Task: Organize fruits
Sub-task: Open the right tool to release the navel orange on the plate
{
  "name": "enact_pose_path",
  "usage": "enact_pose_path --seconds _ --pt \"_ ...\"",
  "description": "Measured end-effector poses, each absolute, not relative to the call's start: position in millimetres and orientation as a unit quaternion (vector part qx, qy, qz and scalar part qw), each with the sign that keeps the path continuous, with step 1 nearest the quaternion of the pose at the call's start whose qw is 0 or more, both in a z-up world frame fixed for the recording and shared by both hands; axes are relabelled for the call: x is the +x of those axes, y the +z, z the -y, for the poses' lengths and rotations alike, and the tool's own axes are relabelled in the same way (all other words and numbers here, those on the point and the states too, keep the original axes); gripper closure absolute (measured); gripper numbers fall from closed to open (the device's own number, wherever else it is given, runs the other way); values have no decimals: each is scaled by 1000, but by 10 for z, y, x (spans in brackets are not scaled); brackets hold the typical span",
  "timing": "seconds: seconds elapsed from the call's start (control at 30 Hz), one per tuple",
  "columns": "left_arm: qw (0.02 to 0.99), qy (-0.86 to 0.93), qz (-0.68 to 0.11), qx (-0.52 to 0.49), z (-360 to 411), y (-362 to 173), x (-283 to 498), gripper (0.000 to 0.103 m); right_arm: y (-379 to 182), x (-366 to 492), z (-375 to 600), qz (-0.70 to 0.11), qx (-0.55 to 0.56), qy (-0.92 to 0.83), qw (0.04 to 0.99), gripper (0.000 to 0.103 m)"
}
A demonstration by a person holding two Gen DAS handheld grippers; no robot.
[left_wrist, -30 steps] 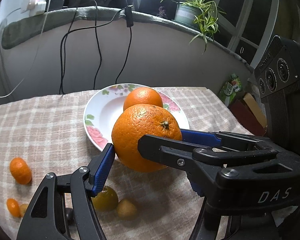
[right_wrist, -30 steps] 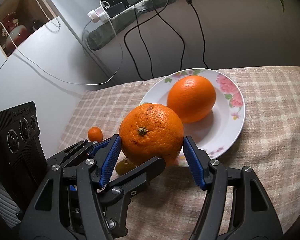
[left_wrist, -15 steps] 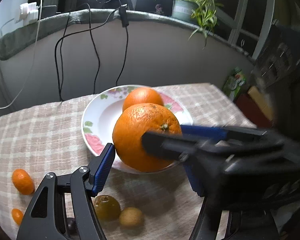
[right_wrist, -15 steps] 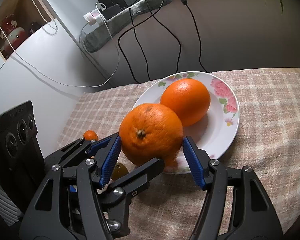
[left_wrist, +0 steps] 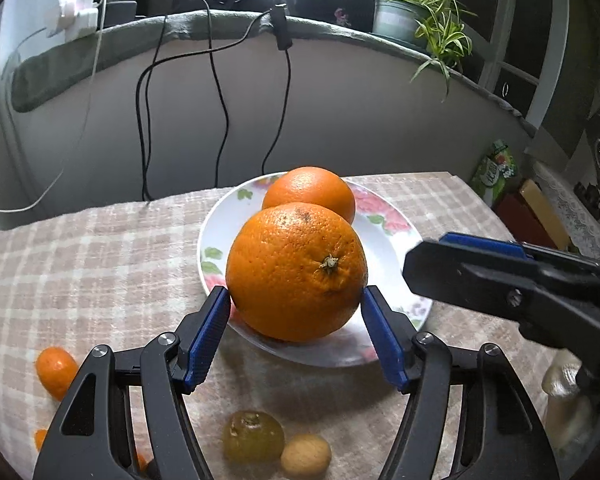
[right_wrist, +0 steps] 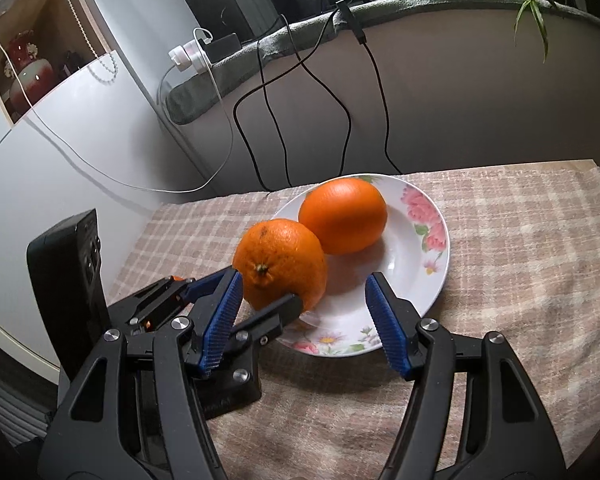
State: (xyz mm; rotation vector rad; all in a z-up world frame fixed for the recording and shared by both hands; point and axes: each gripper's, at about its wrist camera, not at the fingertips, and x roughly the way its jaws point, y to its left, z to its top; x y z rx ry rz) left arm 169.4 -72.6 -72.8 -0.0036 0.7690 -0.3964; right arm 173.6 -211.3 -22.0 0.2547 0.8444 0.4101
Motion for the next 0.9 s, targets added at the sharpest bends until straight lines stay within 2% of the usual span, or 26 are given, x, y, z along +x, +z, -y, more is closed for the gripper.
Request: enact_pose_path --seconds 0.23,0.3,0.9 --pt "918 -180 -354 -3 628 -599 1658 32 -199 1708 2175 -401 123 189 888 36" --pt "918 -181 -354 -7 592 -581 1645 28 -190 1697 2188 -401 125 189 888 36" --pt "926 -170 -337 -17 376 -430 1283 28 -107 1486 2136 -393 114 191 893 36"
